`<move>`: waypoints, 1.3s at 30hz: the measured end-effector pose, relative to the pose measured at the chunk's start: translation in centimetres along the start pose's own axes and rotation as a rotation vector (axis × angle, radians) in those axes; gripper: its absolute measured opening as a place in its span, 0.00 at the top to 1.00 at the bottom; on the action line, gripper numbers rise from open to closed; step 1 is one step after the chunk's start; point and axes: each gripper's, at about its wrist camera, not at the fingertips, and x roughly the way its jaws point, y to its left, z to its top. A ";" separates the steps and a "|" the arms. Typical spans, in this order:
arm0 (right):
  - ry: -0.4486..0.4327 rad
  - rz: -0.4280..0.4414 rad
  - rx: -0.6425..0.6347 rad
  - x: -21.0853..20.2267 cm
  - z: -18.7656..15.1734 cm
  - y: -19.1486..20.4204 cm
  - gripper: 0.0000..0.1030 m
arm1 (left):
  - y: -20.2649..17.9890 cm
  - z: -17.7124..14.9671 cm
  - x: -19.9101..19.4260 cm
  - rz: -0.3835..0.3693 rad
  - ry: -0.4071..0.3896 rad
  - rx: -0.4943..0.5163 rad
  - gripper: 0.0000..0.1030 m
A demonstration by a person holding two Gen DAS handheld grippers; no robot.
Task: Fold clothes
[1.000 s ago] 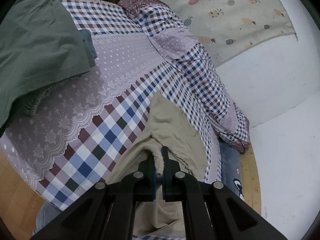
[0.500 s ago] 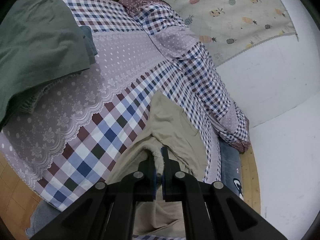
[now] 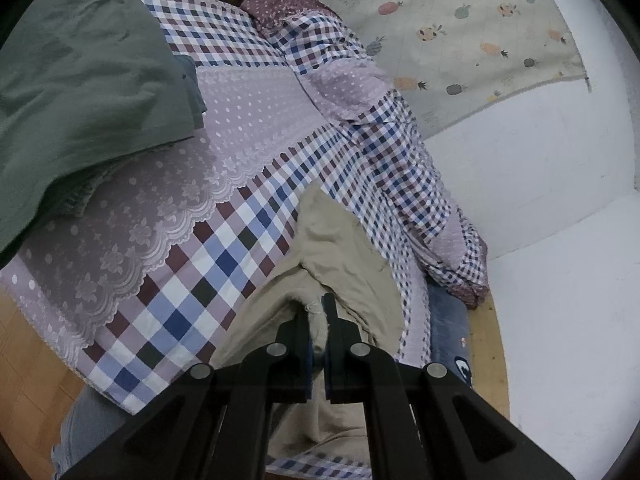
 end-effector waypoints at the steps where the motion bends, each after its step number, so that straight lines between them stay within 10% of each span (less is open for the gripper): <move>1: -0.033 -0.013 0.013 -1.4 -0.1 0.3 0.97 | 0.1 -0.1 -0.5 -0.006 -0.003 -0.001 0.99; 12: -0.436 -0.169 0.205 -17.9 -2.2 2.7 0.98 | 1.0 -2.4 -5.8 -0.084 -0.020 -0.028 0.99; 39: -0.768 -0.227 0.059 -37.6 -8.0 8.4 0.98 | -9.9 -9.4 -23.8 -0.358 -0.152 0.193 0.99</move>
